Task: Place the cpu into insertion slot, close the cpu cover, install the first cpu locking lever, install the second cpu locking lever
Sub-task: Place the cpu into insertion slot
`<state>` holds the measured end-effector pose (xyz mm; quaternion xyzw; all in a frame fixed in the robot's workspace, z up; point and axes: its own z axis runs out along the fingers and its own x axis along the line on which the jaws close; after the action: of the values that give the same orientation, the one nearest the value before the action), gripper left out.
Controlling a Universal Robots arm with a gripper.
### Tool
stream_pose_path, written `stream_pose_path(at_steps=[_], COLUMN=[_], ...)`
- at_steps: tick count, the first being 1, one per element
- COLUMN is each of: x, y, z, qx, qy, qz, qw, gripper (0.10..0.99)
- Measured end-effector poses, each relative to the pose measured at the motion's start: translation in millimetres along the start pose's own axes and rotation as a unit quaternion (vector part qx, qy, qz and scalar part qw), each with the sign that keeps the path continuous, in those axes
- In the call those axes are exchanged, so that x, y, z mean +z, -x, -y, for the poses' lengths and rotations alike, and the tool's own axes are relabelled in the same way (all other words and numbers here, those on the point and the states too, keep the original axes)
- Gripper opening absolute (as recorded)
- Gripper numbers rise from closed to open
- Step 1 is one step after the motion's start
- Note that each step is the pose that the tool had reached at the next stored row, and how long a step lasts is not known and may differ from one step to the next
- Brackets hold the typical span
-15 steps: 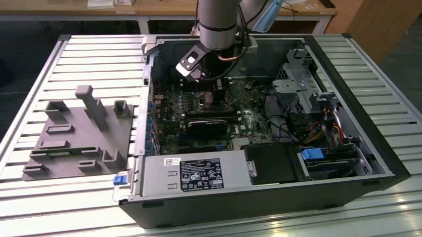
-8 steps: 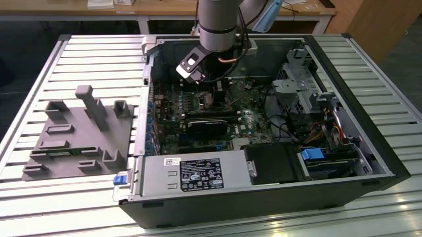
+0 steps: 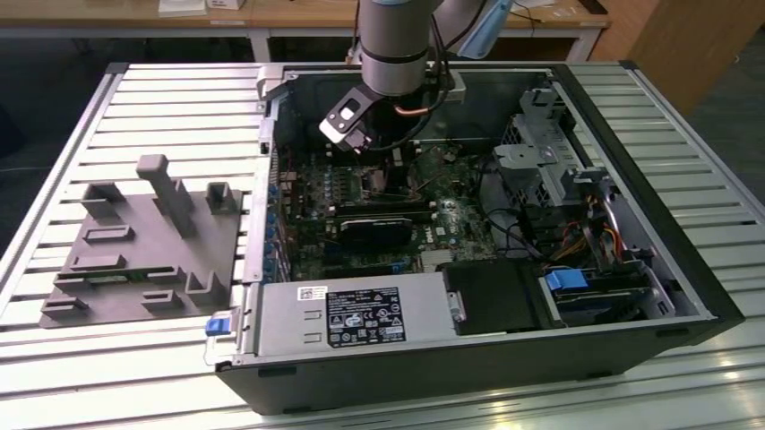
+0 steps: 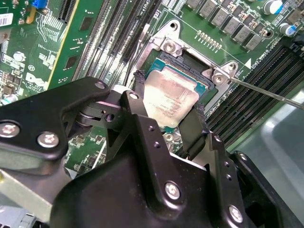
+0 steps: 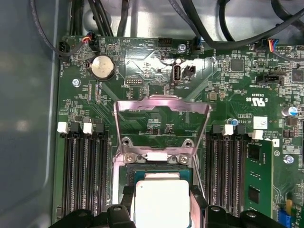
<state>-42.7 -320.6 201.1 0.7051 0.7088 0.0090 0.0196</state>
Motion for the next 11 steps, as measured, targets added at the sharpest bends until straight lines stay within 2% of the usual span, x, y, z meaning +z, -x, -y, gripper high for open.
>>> stream_pose_path(at_steps=[11], x=[6.2], y=[-3.1], z=[0.5], qx=[0.003], qy=[-0.0001], qz=[0.0005], qw=[1.0], gripper=[0.541])
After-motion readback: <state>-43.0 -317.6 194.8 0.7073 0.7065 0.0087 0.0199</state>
